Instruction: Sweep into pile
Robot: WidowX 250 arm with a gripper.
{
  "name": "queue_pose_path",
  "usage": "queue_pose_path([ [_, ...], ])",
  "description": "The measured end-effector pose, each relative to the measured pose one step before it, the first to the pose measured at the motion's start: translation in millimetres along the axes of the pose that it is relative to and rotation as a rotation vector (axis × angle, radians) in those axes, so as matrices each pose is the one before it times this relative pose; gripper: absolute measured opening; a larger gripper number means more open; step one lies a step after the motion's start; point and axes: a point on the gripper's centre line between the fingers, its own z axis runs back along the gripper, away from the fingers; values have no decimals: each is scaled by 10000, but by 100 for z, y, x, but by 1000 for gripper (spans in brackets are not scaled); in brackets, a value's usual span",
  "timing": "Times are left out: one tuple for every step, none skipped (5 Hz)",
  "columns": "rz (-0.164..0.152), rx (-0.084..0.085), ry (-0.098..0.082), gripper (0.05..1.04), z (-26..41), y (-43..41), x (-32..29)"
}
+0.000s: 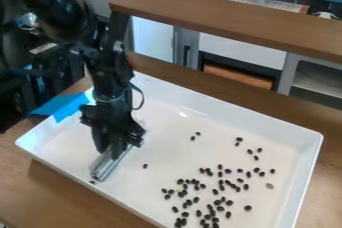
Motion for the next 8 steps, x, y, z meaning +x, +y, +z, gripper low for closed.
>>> queue_pose_path([
  [-286, -7, 134, 324, -77, -2720, -236],
  [-241, -219, 181, 324, 130, -2719, -537],
  [-277, -244, 208, 324, 191, -2850, -720],
  [-178, -171, 94, 324, 15, -1870, -284],
  [-218, -155, -57, 324, 310, -2052, -273],
  [-302, -40, -51, 324, 195, -2055, -792],
  [-58, 29, -10, 324, -111, -1524, -340],
  [-6, -23, 79, 324, 292, -593, 68],
])
